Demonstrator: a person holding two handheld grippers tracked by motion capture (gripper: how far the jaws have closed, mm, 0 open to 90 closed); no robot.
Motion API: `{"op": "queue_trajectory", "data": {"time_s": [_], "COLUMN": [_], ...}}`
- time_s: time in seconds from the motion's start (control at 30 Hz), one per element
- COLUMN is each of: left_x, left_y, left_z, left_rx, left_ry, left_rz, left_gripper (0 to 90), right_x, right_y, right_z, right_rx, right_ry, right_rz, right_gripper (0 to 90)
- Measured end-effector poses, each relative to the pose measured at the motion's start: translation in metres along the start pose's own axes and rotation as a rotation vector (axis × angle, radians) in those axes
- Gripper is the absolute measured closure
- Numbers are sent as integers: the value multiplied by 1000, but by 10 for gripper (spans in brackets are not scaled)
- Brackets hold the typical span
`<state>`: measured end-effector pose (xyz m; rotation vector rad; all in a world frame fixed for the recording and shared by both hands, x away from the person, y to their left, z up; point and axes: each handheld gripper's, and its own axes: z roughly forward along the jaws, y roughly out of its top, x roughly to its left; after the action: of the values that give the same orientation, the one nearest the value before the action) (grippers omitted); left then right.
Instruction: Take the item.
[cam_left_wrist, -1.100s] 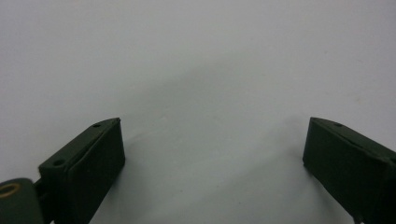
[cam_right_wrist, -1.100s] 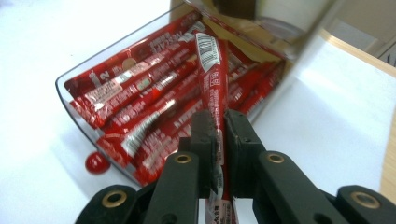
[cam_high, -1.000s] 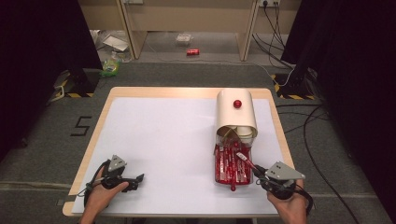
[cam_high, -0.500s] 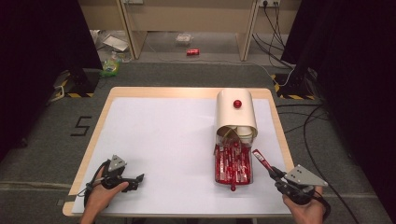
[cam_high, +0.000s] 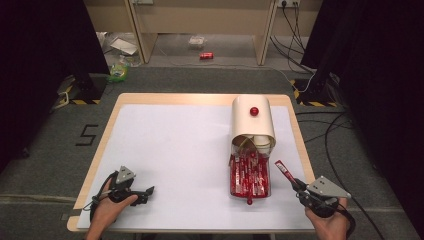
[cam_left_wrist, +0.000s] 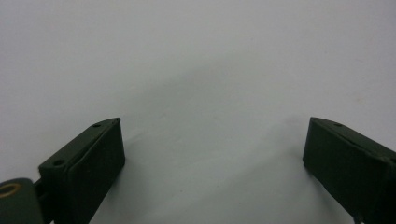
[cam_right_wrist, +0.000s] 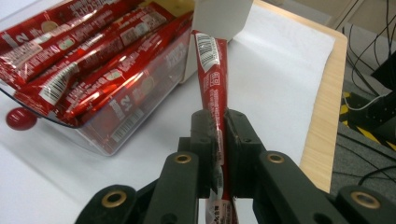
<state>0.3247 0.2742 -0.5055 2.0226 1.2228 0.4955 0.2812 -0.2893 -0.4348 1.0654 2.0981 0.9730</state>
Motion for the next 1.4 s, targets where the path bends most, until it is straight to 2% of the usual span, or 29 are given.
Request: {"op": "queue_trajectory", "data": {"time_s": [0.23, 0.67, 1.4], "left_x": [0, 0, 0], "left_y": [0, 0, 0], "left_z": [0, 0, 0], "left_rx": [-1, 0, 0], "left_ry": [-1, 0, 0], "left_rz": [-1, 0, 1], "left_gripper": [48, 48, 47], "right_x": [-6, -9, -12], "right_y": [-6, -13, -17], "right_z": [9, 21, 31], "right_rx": [24, 67, 105], "right_ry": [-19, -20, -16], "right_rz": [14, 22, 17], "right_gripper": [828, 826, 823]}}
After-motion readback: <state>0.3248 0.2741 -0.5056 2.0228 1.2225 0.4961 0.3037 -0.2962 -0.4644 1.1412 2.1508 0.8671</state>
